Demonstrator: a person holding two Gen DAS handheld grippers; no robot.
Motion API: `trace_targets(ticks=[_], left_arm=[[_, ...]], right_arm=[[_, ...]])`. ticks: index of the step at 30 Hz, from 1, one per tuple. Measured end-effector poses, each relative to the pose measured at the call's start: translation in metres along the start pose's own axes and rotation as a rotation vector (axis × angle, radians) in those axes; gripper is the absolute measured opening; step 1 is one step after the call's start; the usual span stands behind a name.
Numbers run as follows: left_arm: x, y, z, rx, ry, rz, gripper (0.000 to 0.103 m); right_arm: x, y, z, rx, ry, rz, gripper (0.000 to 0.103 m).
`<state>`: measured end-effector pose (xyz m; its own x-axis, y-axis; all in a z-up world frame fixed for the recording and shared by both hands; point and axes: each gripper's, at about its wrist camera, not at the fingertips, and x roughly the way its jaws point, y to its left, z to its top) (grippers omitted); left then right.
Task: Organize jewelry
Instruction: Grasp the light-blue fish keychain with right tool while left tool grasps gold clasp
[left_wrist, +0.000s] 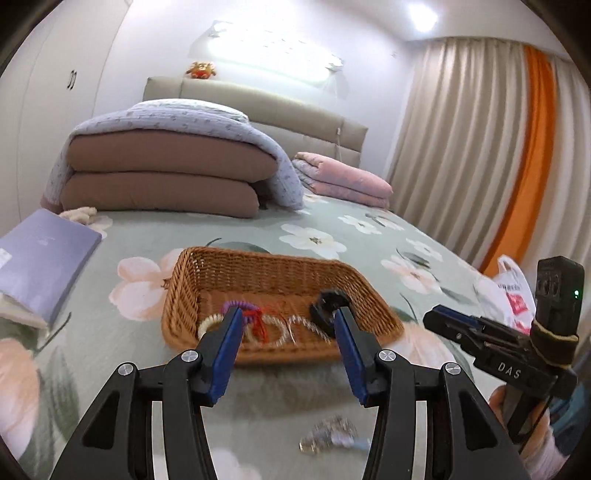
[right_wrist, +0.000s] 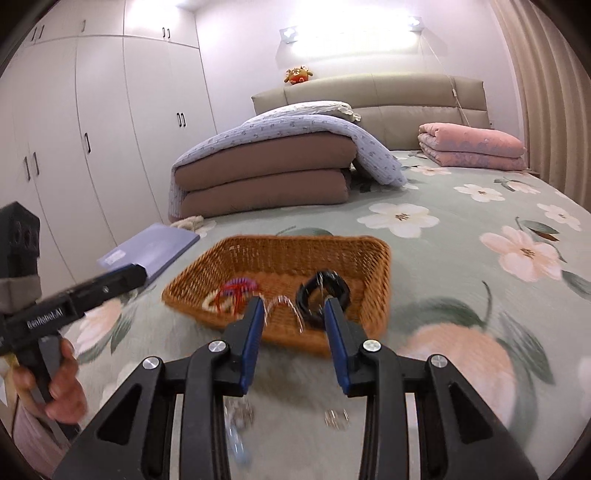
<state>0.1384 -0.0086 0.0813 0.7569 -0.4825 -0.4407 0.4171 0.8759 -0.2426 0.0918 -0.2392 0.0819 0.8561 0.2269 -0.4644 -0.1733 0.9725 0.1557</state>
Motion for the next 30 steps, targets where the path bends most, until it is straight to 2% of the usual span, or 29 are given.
trace_targets(ticks=[5, 9, 12, 16, 18, 20, 22, 27, 30], left_arm=[[-0.019, -0.006, -0.017, -0.010, 0.045, -0.037, 0.053], [-0.019, -0.006, -0.036, -0.019, 0.064, -0.053, 0.053], [-0.003, -0.001, -0.055, -0.048, 0.113, -0.094, 0.053], [0.023, 0.005, -0.078, -0.048, 0.198, -0.087, 0.052], [0.032, 0.006, -0.083, -0.055, 0.250, -0.130, 0.052], [0.033, 0.003, -0.084, -0.040, 0.256, -0.189, 0.052], [0.034, -0.002, -0.086, -0.011, 0.259, -0.172, 0.052], [0.050, -0.007, -0.094, 0.024, 0.350, -0.128, 0.052], [0.046, -0.002, -0.093, 0.014, 0.341, -0.121, 0.052]], right_arm=[[-0.031, -0.003, -0.018, -0.014, -0.005, 0.003, 0.037], [-0.031, -0.007, -0.031, 0.004, 0.011, 0.019, 0.037], [-0.024, -0.010, -0.040, -0.002, 0.041, -0.002, 0.037], [-0.011, -0.024, -0.048, 0.022, 0.089, -0.026, 0.037], [-0.003, -0.030, -0.052, 0.040, 0.117, -0.031, 0.037], [0.005, -0.034, -0.055, 0.050, 0.150, -0.022, 0.037], [0.008, -0.032, -0.057, 0.041, 0.171, -0.005, 0.037], [0.006, -0.009, -0.060, -0.031, 0.192, 0.075, 0.037], [0.005, 0.003, -0.062, -0.071, 0.206, 0.104, 0.037]])
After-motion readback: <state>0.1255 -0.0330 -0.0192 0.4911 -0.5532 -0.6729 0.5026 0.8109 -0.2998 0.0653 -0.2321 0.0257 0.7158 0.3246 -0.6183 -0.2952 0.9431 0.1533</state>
